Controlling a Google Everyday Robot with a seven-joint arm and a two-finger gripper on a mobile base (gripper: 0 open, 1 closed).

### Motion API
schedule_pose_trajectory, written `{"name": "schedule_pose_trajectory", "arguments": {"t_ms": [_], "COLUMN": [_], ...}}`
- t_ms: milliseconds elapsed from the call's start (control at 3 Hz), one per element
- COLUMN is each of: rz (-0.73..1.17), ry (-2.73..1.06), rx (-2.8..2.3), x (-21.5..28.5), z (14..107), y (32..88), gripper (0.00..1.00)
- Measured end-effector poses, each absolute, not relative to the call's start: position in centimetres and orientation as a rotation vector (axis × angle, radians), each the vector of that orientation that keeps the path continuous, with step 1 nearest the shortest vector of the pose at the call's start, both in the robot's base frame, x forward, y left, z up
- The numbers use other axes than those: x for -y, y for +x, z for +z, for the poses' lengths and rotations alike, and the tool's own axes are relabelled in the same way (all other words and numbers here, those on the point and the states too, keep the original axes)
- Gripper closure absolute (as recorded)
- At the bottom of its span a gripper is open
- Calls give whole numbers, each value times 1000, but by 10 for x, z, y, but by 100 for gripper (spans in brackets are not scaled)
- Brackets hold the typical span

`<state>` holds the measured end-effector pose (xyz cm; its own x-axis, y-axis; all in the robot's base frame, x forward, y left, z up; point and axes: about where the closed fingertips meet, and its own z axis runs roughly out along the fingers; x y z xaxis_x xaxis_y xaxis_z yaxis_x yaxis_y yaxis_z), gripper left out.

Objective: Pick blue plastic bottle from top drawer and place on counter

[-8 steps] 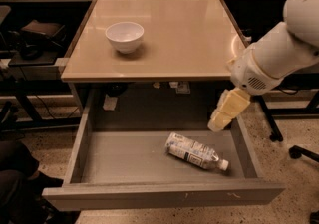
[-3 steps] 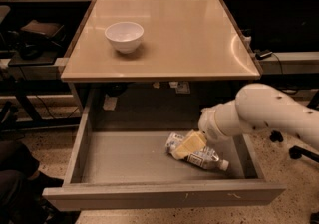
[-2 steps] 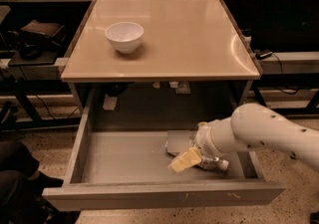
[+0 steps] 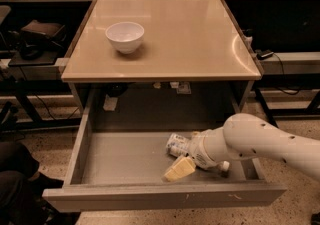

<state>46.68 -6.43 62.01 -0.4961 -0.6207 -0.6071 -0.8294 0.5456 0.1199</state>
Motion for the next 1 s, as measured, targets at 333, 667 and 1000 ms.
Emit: {"name": "schedule_pose_trajectory", "arguments": {"t_ms": [333, 667, 1000], "rz": [532, 546, 535], "ry": [-1141, -1046, -1033], "rx": [-2272, -2249, -2240], "x": [63, 57, 57], "z": [621, 609, 609], "y": [478, 496, 501], "gripper": [0, 0, 0]}}
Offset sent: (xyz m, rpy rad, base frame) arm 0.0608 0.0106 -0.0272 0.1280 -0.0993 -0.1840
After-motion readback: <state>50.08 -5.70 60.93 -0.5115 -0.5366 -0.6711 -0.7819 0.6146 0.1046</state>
